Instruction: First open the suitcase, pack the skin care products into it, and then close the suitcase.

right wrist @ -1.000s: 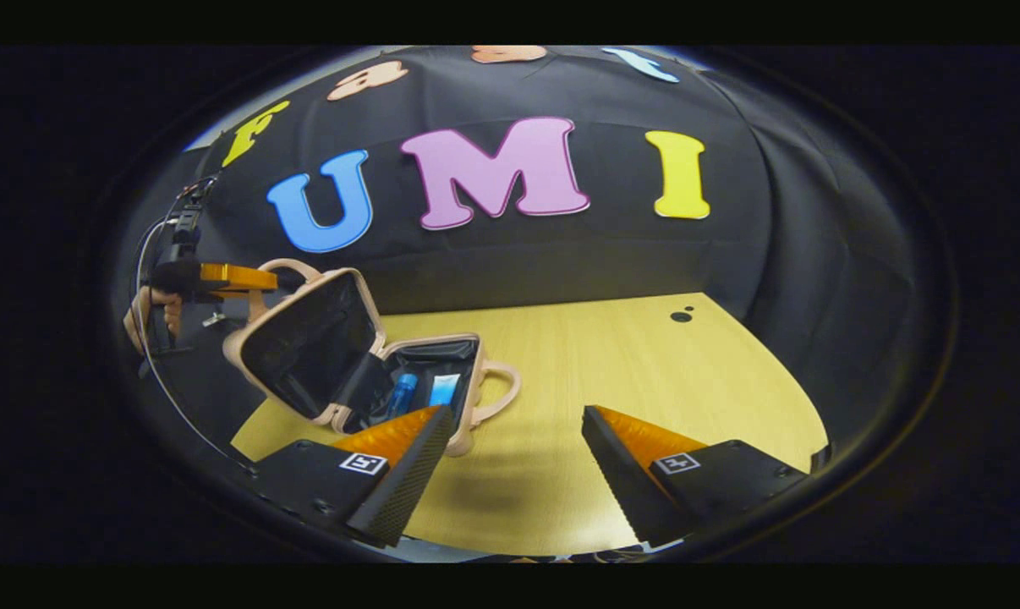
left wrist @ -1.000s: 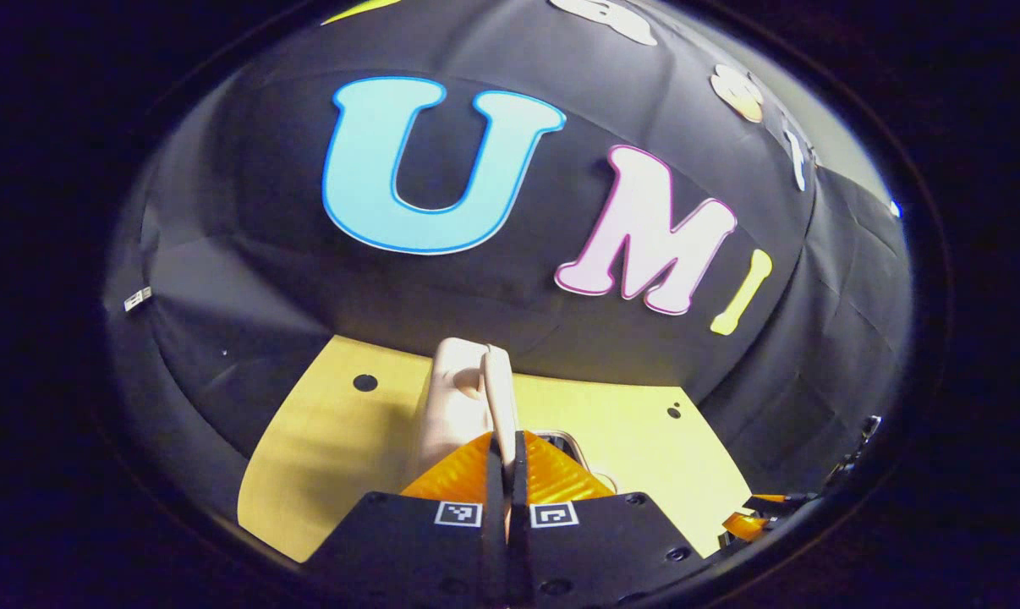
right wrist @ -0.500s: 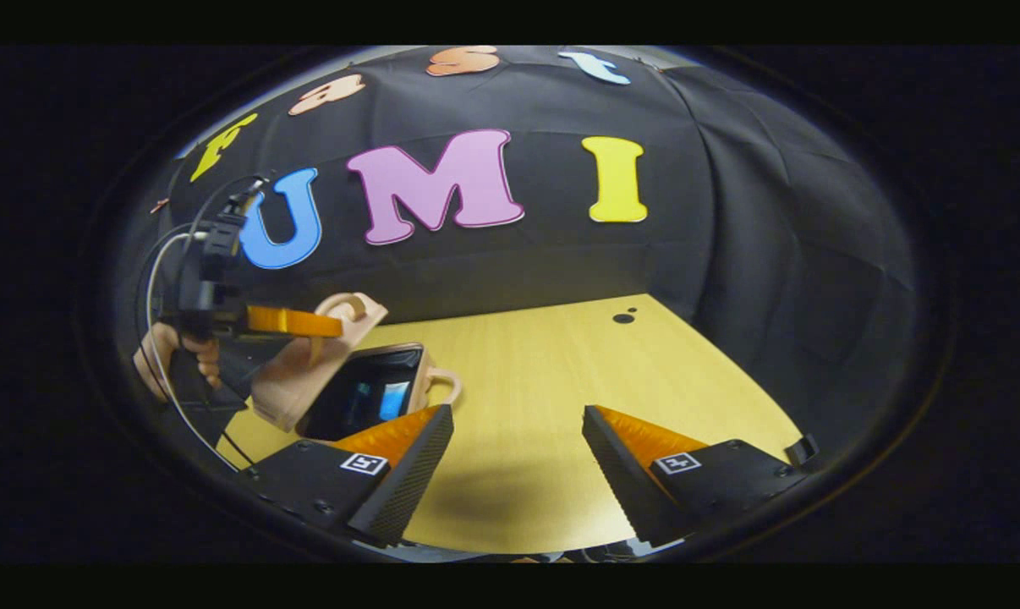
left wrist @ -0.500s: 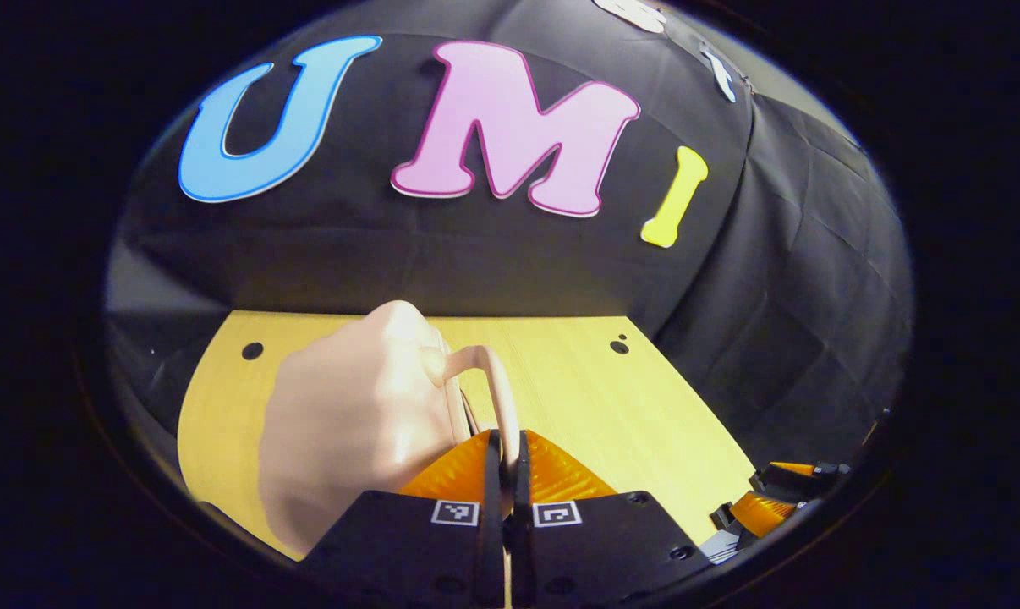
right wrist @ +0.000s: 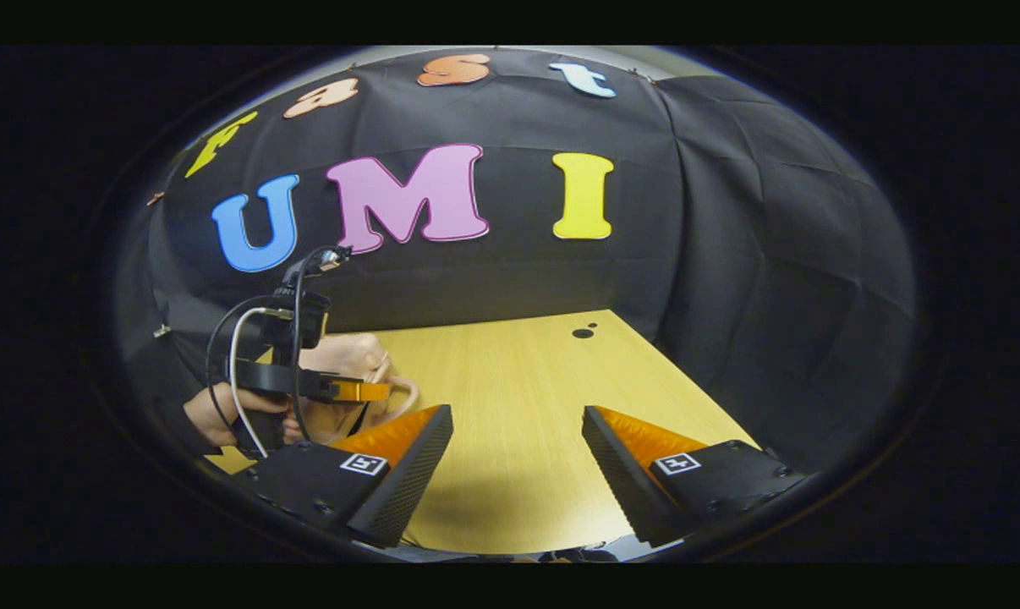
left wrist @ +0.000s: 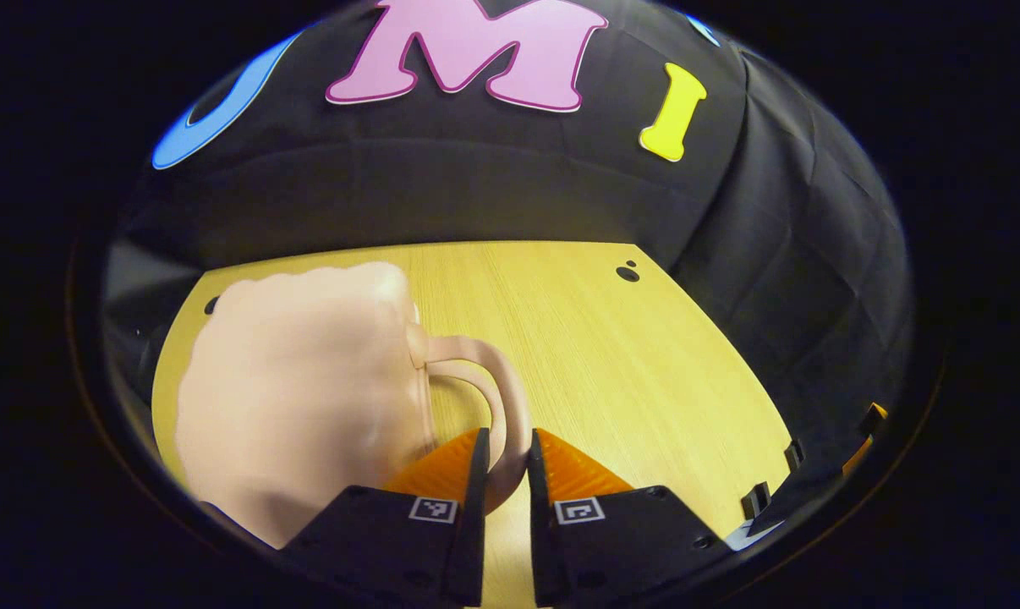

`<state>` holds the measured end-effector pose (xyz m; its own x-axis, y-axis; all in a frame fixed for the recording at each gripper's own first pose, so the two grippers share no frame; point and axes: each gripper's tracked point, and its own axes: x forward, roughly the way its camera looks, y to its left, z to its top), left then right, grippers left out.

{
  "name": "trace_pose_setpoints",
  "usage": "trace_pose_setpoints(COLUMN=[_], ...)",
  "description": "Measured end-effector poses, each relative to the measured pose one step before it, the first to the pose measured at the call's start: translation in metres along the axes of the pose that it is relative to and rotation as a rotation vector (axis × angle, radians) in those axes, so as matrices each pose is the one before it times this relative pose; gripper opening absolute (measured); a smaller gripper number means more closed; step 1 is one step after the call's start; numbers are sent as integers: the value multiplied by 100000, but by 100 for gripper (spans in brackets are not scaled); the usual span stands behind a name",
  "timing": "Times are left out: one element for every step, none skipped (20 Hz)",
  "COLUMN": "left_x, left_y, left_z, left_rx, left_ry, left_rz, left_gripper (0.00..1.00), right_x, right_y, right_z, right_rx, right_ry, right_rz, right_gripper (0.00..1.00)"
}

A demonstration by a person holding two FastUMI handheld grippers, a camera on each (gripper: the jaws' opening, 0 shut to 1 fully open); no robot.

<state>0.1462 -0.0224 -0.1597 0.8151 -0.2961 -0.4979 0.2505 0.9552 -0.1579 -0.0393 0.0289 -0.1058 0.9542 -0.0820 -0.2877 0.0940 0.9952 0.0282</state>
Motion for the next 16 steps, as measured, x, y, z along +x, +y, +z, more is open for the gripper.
trace_pose_setpoints(left_x=[81, -236, -431, -396, -462, -507, -1014, -1060, -931, -1166, -1392, -1308, -1242, -1544, -1681, -1543], left_y=[-796, -669, -323, -234, -173, -273, -503, -510, -667, -391, -239, -77, -190, 200, 284, 279], left_z=[269, 568, 575, 581, 592, 674, 899, 987, 1003, 1063, 925, 1080, 1190, 1352, 1255, 1483], left_rx=[-4022, -2600, -94, 2862, 3692, 2183, 1131, -163, -735, -982, -943, -702, -284, 243, 801, 1252], left_ry=[-1987, -2769, -3568, -3351, -2718, -3233, -3718, -4016, -4217, -3761, -2975, -4098, -4195, -3054, -3270, -3630], left_rz=[-2129, -1224, 265, 1670, 2476, 2259, 2100, 1771, 2170, 2857, 3289, 2659, 2571, 2944, 2059, 767], left_gripper=[29, 35, 41, 50, 60, 90, 96, 95, 95, 95, 95, 95, 96, 96, 96, 96], right_x=[-38, -3, -111, -56, -61, 90, 114, 288, 398, 271, 413, 277, 196, 4, -92, -22], right_y=[-447, -451, -783, -659, -708, -644, -612, -520, -501, -576, -657, -451, -329, 8, 420, 456], right_z=[130, 267, 408, 416, 465, 496, 304, 69, 135, 527, 576, 490, 836, 939, 1083, 1055], right_rx=[-1070, -952, -1003, -390, 460, 1196, 1549, 895, 108, -955, -1759, -1195, 114, 1201, 1257, 812], right_ry=[252, -222, -552, -770, -1764, -2026, -1249, -120, -185, -1081, -533, -278, -852, -1121, -1990, -2222], right_rz=[201, 52, -151, -138, -50, 461, 1423, 2065, 2608, 2741, 2400, 2384, 1957, 1502, 1444, 516], right_gripper=[98, 98, 98, 98, 98, 98, 98, 98, 97, 98, 98, 98, 98, 98, 98, 98])
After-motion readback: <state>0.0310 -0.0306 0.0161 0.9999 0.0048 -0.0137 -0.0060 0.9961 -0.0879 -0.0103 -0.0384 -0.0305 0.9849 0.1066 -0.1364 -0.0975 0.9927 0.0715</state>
